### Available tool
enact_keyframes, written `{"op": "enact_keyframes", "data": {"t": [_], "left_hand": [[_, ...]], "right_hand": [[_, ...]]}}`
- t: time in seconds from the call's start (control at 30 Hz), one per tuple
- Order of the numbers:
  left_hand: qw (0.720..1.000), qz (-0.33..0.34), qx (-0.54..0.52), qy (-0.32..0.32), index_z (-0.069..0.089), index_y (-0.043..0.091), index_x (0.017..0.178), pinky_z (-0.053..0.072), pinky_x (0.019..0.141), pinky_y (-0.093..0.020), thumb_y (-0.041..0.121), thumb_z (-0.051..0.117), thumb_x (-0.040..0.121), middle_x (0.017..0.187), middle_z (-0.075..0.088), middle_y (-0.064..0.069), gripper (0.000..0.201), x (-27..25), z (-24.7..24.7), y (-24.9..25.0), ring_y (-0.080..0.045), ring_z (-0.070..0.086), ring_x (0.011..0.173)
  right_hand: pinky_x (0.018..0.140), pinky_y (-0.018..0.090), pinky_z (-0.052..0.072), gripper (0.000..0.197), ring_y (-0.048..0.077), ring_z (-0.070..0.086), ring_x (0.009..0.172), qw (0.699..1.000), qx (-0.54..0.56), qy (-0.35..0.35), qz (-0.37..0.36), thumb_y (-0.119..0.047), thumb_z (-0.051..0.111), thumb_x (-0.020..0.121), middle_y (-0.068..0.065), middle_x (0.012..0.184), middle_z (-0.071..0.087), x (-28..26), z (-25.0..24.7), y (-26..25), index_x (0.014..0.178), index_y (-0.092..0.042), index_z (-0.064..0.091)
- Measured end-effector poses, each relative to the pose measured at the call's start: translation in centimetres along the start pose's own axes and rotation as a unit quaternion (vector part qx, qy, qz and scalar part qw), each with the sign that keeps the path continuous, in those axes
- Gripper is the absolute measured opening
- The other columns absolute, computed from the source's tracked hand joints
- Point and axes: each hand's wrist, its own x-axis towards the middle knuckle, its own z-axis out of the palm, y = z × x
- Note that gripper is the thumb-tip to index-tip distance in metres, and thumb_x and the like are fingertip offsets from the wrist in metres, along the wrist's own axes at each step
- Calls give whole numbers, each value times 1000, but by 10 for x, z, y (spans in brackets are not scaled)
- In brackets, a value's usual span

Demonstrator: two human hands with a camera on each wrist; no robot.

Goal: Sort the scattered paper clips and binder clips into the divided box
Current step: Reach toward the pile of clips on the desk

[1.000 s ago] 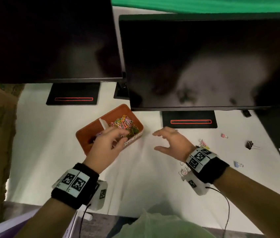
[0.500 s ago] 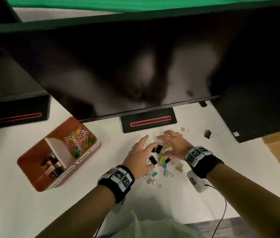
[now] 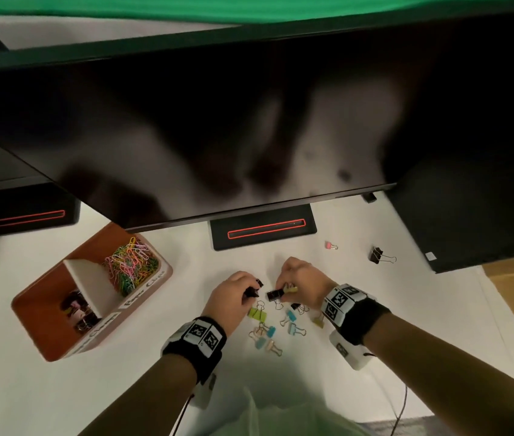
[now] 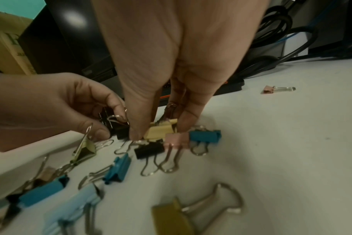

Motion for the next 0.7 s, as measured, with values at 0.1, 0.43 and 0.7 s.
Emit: {"op": "enact_keyframes", "data": {"t": [0.1, 0.43, 0.7], "left_hand": [[1000, -2, -14, 24, 68, 16, 99, 50, 88, -22, 6, 68, 77, 106, 63, 7, 24, -3, -2, -5, -9, 60, 94], [985, -15, -117, 125, 71, 21, 94, 54, 77, -16, 9, 75, 75, 96, 66, 11, 23, -52, -61, 2, -3, 63, 85], [943, -80, -93, 308, 72, 17, 91, 49, 78, -15, 11, 74, 76, 97, 66, 6, 17, -137, -156, -53, -4, 61, 89]], "right_hand": [[89, 27, 47, 23, 16, 52, 95, 1000, 19, 6, -7, -24, 70, 81, 1, 112, 49, -1, 1, -1, 103, -19, 69], [86, 21, 46, 21, 7, 50, 88, 991, 49, 101, -72, -23, 71, 80, -9, 100, 45, -10, -15, -38, 101, -21, 69], [81, 21, 43, 22, 10, 50, 88, 971, 54, 98, -209, -23, 71, 79, -6, 100, 47, 31, -10, -177, 100, -19, 68]]}}
